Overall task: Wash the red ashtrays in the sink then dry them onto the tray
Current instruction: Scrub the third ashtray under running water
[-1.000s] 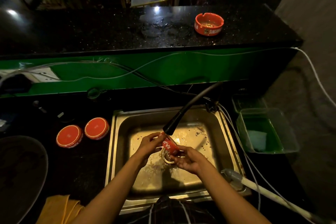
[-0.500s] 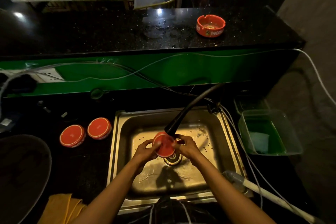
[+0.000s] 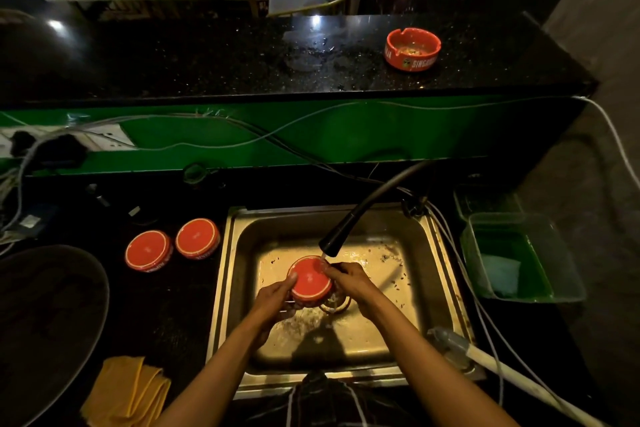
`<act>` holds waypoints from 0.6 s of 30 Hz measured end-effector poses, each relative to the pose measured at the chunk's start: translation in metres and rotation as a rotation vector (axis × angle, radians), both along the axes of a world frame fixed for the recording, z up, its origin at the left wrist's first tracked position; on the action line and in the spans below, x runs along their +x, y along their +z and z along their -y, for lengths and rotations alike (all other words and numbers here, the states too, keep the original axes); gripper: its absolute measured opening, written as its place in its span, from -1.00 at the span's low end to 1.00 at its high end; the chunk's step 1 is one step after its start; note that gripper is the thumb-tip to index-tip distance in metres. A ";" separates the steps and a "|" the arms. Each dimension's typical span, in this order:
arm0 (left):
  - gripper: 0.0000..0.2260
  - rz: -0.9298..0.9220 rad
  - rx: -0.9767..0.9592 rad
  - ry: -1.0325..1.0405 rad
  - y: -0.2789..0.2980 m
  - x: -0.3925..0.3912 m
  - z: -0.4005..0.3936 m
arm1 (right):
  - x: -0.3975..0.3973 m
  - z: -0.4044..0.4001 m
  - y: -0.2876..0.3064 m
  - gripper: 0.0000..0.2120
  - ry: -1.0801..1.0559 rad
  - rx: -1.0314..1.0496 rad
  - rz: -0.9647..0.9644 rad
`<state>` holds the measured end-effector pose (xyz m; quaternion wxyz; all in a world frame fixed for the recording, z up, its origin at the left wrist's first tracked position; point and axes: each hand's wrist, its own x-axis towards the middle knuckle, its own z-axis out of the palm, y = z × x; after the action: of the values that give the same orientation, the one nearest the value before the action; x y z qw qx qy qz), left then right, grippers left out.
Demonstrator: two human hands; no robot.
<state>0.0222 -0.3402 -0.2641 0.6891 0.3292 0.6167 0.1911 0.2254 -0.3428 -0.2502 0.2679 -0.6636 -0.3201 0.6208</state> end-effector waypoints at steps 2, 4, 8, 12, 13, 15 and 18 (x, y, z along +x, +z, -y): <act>-0.55 0.016 0.000 0.017 0.006 0.006 -0.002 | 0.002 0.000 -0.006 -0.41 -0.047 -0.080 -0.033; -0.48 0.033 0.021 0.012 0.011 0.011 -0.005 | 0.007 0.003 -0.014 -0.54 -0.174 -0.181 -0.167; -0.34 -0.077 0.153 -0.156 0.021 0.016 -0.009 | 0.014 0.020 -0.017 -0.77 -0.342 -0.309 -0.415; -0.06 -0.303 0.313 -0.409 0.018 0.013 0.000 | 0.014 0.030 -0.014 -0.80 -0.278 -0.354 -0.431; -0.02 -0.336 0.329 -0.419 0.016 0.011 0.003 | 0.013 0.031 -0.014 -0.80 -0.249 -0.357 -0.409; 0.05 -0.374 0.351 -0.436 0.017 0.006 0.011 | 0.009 0.032 -0.010 -0.81 -0.173 -0.343 -0.346; 0.21 -0.402 0.364 -0.473 0.019 -0.004 0.022 | 0.001 0.028 -0.003 -0.76 0.014 -0.277 -0.182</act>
<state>0.0185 -0.3626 -0.2452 0.5092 0.6111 0.6026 0.0645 0.2263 -0.3706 -0.2534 0.1974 -0.6329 -0.2107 0.7184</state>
